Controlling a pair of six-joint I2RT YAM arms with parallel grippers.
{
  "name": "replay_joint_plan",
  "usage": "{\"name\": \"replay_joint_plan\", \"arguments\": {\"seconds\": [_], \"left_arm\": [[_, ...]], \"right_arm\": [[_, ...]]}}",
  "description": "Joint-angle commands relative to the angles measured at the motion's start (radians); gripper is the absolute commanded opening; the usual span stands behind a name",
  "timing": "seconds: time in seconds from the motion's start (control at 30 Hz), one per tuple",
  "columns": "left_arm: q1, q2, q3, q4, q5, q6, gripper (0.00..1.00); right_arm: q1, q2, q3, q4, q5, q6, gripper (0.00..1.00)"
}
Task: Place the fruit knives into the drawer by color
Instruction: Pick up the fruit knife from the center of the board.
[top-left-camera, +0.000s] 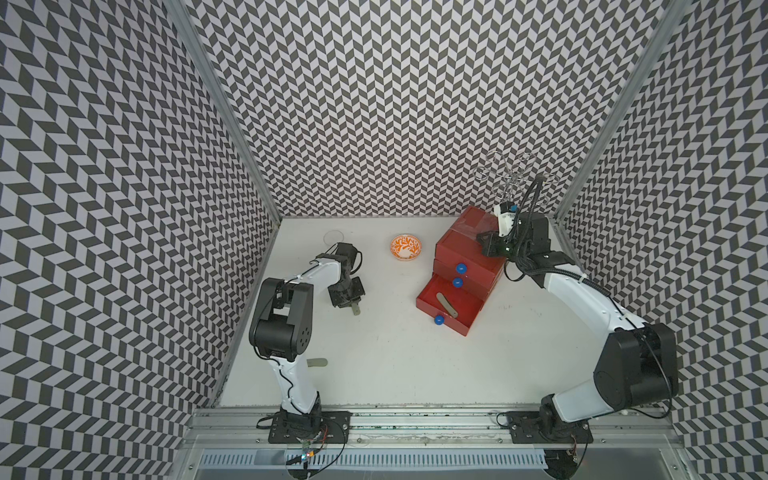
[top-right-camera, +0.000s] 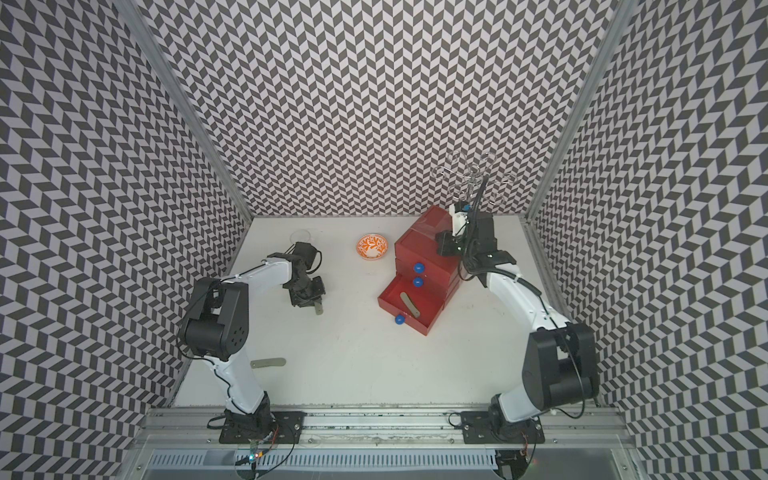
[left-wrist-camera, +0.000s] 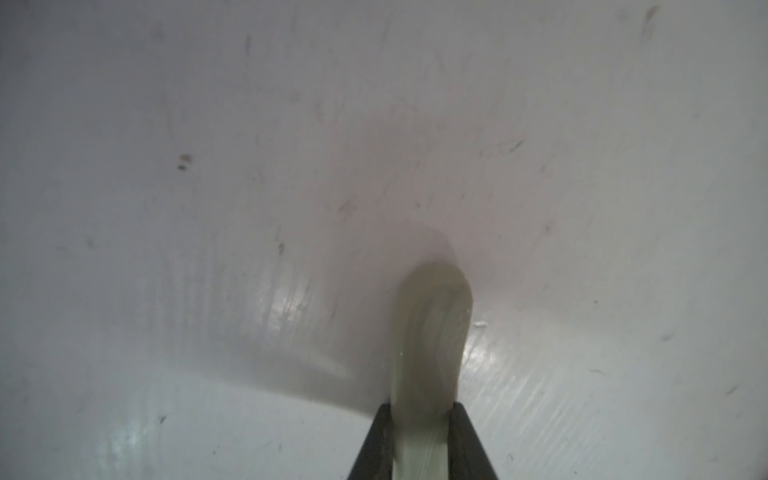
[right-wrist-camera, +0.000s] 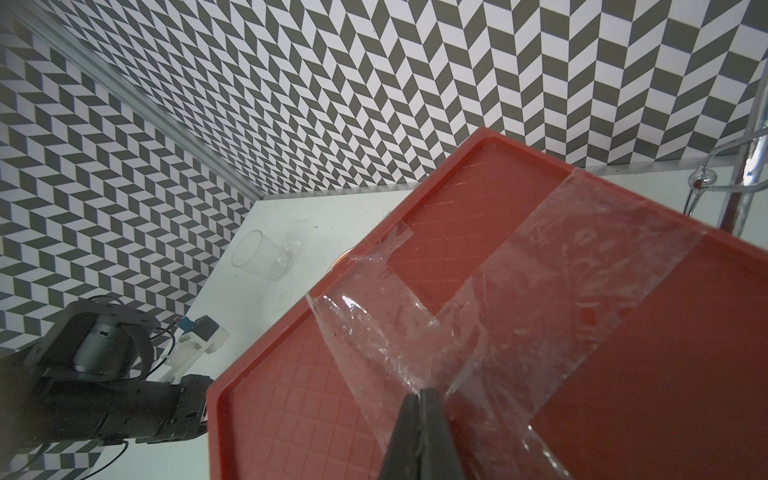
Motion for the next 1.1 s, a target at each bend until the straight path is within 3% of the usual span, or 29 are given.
{"name": "replay_joint_plan", "arguments": {"seconds": [0.0, 0.43, 0.87, 1.07], "left_arm": [[-0.013, 0.009, -0.035, -0.073, -0.029, 0.009, 0.11], [-0.034, -0.009, -0.036, -0.106, -0.049, 0.012, 0.07], [-0.124, -0.02, -0.082, -0.15, -0.048, 0.018, 0.08], [-0.15, -0.011, -0.114, -0.12, -0.022, 0.007, 0.12]], "right_arm": [[-0.001, 0.073, -0.07, -0.3, 0.05, 0.001, 0.01], [-0.002, 0.07, -0.066, -0.3, 0.049, 0.002, 0.01], [-0.001, 0.068, -0.066, -0.293, 0.04, 0.01, 0.01], [-0.001, 0.066, -0.067, -0.296, 0.044, 0.009, 0.01]]}}
